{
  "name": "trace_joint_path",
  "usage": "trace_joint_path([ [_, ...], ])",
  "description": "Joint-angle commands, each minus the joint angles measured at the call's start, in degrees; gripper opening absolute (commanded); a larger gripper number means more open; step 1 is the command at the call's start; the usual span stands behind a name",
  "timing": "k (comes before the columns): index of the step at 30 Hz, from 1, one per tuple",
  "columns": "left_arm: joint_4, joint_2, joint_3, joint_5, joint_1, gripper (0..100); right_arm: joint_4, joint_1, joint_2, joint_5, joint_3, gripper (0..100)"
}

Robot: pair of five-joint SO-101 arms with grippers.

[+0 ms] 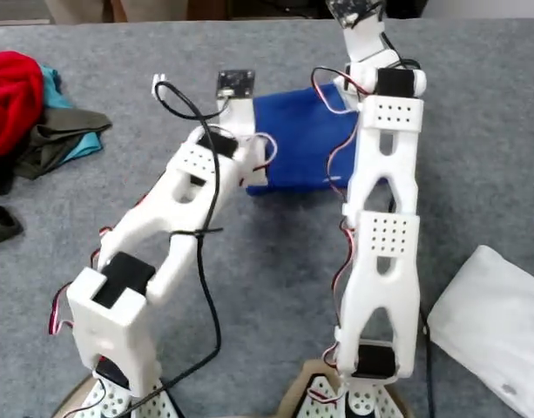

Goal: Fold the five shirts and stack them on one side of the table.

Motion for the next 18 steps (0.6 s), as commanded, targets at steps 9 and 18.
trace_joint_path([
  [9, -2.99, 12.7, -14.24, 2.11, -2.9, 2, 0.0, -3.3, 3.12, -2.02, 0.57, 0.5],
  [18, 8.7, 22.99, -25.14, 2.2, -4.22, 2, -10.11, -0.84, 10.68, -1.76, 2.77, 0.5],
])
